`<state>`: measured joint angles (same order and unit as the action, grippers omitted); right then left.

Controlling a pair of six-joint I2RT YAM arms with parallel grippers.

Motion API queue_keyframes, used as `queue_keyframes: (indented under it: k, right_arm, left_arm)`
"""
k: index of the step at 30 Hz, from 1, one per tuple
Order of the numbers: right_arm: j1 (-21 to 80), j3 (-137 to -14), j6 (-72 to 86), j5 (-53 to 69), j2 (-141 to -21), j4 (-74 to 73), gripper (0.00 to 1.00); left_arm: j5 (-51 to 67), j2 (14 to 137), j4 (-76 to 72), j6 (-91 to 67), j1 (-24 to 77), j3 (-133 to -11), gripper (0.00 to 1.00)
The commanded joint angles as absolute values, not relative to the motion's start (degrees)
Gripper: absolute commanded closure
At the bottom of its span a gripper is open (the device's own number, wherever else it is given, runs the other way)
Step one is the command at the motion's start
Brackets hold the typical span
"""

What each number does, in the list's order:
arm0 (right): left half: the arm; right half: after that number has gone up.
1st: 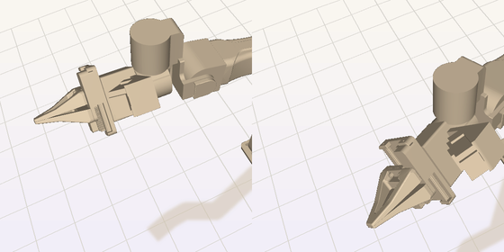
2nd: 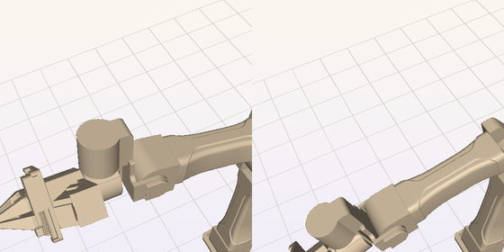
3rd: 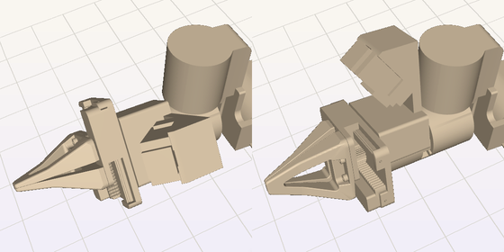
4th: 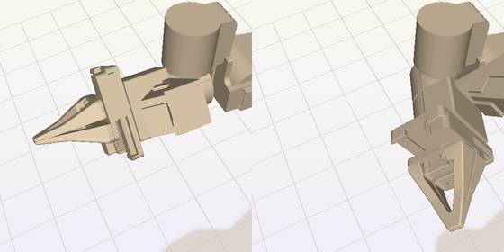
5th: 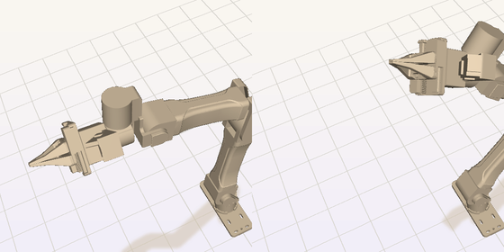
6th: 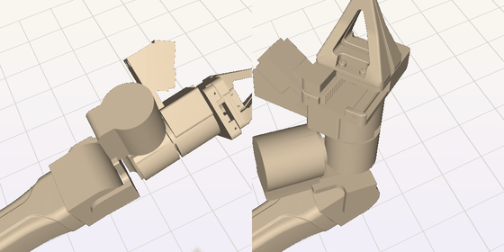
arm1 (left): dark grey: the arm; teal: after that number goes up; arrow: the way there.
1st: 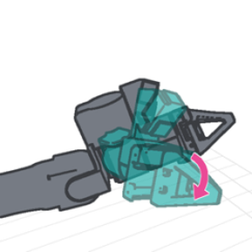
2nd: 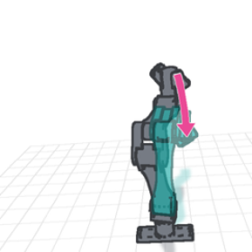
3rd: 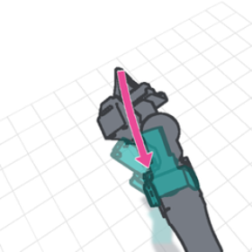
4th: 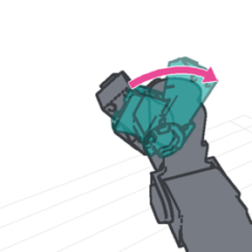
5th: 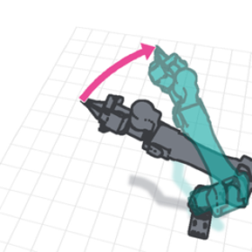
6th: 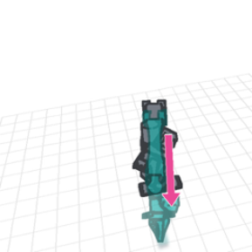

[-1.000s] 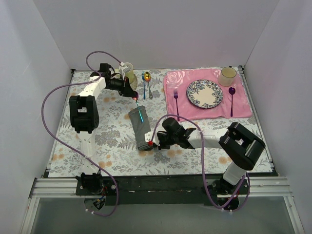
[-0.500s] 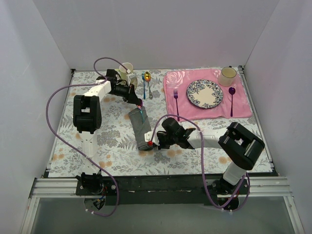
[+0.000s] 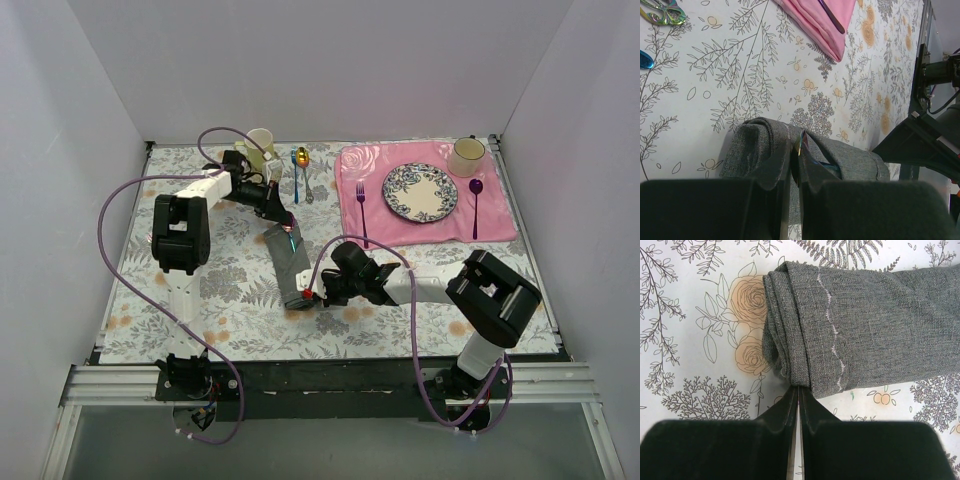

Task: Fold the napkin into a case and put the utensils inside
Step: Insert the spoon into the folded napkin.

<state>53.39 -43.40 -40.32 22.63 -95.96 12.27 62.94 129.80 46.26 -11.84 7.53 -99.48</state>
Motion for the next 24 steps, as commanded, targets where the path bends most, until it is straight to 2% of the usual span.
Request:
queue_keyframes:
  k: [1, 19, 24]
  right_arm:
    - [53.7, -45.4, -39.9, 22.3, -96.2, 14.6, 0.90]
    - [53.7, -45.7, -39.4, 22.1, -96.8, 14.8, 0.91]
    - [53.6, -45.9, -39.3, 22.1, -96.8, 14.8, 0.91]
  left_arm:
    - [63.1, 126.6, 45.4, -12.3, 8.6, -98.4, 1.00]
    - [62.1, 123.8, 44.4, -12.9, 9.7, -94.5, 1.00]
    - [61.4, 123.5, 44.0, -13.2, 9.8, -94.3, 0.96]
